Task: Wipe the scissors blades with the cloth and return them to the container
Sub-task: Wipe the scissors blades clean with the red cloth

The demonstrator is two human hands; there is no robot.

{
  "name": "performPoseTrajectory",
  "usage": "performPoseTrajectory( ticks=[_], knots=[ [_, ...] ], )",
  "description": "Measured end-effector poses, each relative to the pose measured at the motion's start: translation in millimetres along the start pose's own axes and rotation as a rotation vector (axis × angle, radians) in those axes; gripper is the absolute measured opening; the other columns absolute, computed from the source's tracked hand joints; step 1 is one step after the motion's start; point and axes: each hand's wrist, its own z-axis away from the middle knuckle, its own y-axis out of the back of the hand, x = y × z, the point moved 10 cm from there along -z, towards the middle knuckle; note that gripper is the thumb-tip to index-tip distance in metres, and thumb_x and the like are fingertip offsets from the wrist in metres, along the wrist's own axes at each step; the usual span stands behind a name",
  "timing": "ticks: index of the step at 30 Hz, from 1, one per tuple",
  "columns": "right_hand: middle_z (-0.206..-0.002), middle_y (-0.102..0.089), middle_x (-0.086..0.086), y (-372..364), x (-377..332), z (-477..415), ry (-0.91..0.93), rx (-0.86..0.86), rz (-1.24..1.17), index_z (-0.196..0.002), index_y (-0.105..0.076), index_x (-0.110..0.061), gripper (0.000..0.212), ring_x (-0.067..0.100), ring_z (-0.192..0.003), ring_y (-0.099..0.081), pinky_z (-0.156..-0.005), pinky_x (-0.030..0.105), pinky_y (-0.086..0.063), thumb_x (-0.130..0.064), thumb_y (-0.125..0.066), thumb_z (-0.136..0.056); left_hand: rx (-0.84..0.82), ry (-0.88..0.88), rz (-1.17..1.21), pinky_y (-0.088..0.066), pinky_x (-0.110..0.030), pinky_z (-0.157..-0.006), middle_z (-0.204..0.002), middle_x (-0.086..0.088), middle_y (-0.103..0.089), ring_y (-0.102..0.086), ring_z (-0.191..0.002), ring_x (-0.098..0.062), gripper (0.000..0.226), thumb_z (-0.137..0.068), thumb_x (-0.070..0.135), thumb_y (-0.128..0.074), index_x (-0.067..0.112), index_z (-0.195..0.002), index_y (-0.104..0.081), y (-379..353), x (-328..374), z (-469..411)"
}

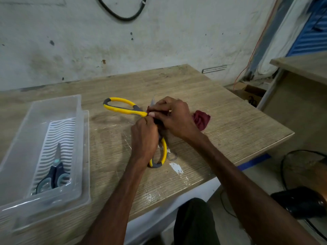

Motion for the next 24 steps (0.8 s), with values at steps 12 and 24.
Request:
performPoseTrajectory(
  ticks=[12, 24],
  knots=[
    [-0.083, -0.068, 0.007, -0.5, -2.6, -3.8, 0.006, 0.076, -0.032, -0.085, -0.077, -0.009, 0.008, 0.012, -0.075, -0.064, -0.066, 0.015, -0.045, -0.009, -0.072, -0.079, -0.061, 0.303, 0.295, -0.020, -0.024, -0.055, -0.076, -0.011, -0.055, -0.043, -0.066, -0.019, 0.031, -0.099, 0.021, -0.040, 0.004, -0.080, -0.056, -8.0, -27.8, 4.1],
    [-0.080, -0.067, 0.003, 2.5, 0.6, -4.9, 0.027, 0.102, -0.017, -0.087, -0.077, -0.014, 0.010, 0.007, -0.076, -0.060, -0.068, 0.016, -0.043, -0.013, -0.070, -0.080, -0.077, 0.298, 0.315, -0.019, -0.026, -0.053, -0.060, 0.006, -0.043, -0.039, -0.058, -0.012, 0.031, -0.099, 0.023, -0.042, 0.007, -0.075, -0.052, -14.9, -29.9, 2.5]
  ],
)
